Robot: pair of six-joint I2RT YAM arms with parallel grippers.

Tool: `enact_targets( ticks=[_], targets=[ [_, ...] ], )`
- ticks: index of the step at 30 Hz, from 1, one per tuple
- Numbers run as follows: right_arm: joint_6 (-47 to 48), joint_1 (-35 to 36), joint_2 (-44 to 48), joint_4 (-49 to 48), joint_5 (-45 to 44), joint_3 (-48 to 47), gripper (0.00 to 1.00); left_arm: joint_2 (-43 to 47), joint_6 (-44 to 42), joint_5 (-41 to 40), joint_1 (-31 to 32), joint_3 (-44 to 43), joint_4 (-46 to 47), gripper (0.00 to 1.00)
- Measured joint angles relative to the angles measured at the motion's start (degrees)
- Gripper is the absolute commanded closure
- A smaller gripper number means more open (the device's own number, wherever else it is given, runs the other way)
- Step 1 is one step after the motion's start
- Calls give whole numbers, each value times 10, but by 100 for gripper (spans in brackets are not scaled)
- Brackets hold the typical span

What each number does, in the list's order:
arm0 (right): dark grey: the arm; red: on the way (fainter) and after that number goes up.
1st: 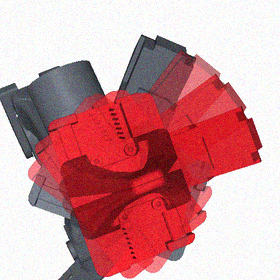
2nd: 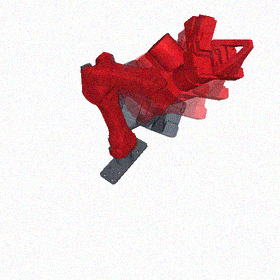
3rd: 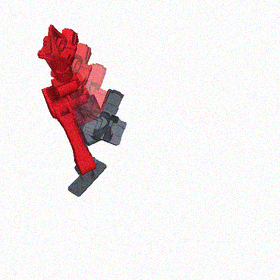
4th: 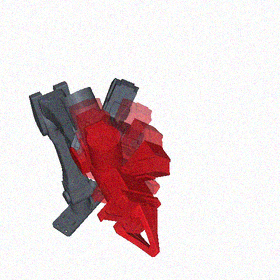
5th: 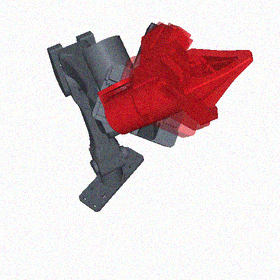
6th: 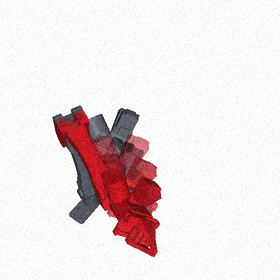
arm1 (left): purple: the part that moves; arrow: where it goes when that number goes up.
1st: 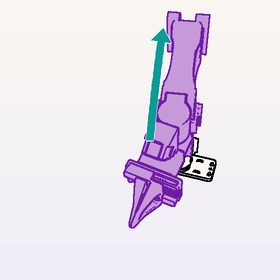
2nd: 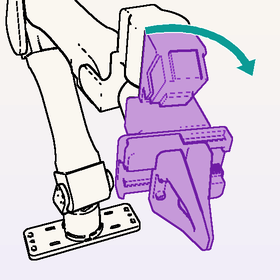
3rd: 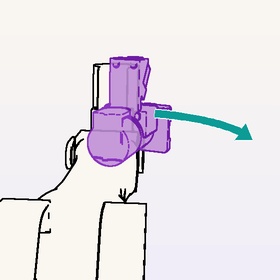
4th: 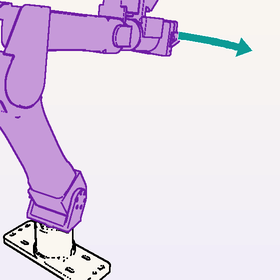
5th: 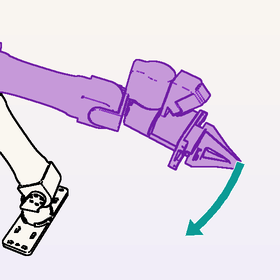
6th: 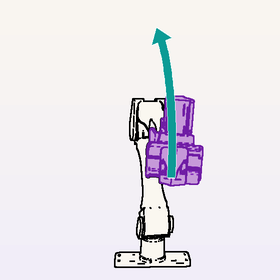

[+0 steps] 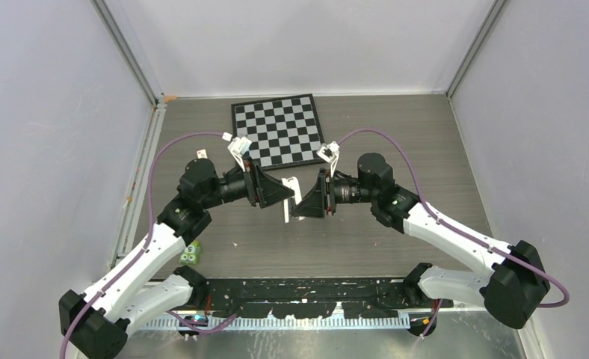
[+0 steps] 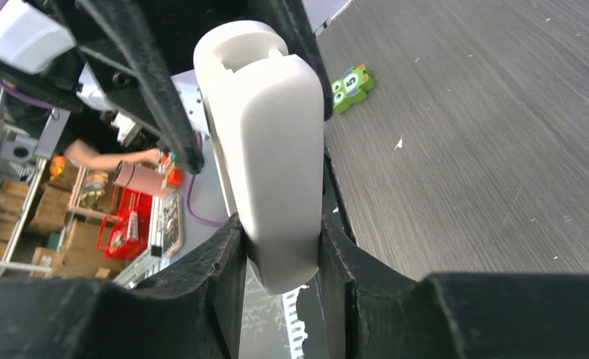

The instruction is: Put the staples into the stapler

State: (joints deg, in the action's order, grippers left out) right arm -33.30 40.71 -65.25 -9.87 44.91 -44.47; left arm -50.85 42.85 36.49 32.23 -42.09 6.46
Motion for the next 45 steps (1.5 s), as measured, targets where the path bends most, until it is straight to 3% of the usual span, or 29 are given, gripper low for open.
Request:
enact_targets(
  ticks=[3, 8, 14, 20, 29, 41, 45],
  targets=[
    [-13, 0, 3, 5, -21, 0, 99, 7, -37, -27, 0, -24, -62, 33],
    [-29, 0, 2, 56, -76, -33, 99, 46, -90, -70, 0, -46, -143, 28],
    [-33, 0, -2, 155, -184, -125, 99, 61, -139, -93, 0, -47, -191, 30],
    [-44, 0, -31, 225, -255, -180, 99, 2, -180, -107, 0, -66, -217, 37],
    [-71, 0, -58, 273, -310, -188, 99, -70, -211, -139, 0, -87, -196, 37],
    [-93, -1, -61, 269, -322, -189, 99, -111, -220, -147, 12, -87, -151, 35],
    [-102, -1, -68, 266, -320, -189, 99, -131, -221, -163, 19, -87, -140, 38]
  ],
)
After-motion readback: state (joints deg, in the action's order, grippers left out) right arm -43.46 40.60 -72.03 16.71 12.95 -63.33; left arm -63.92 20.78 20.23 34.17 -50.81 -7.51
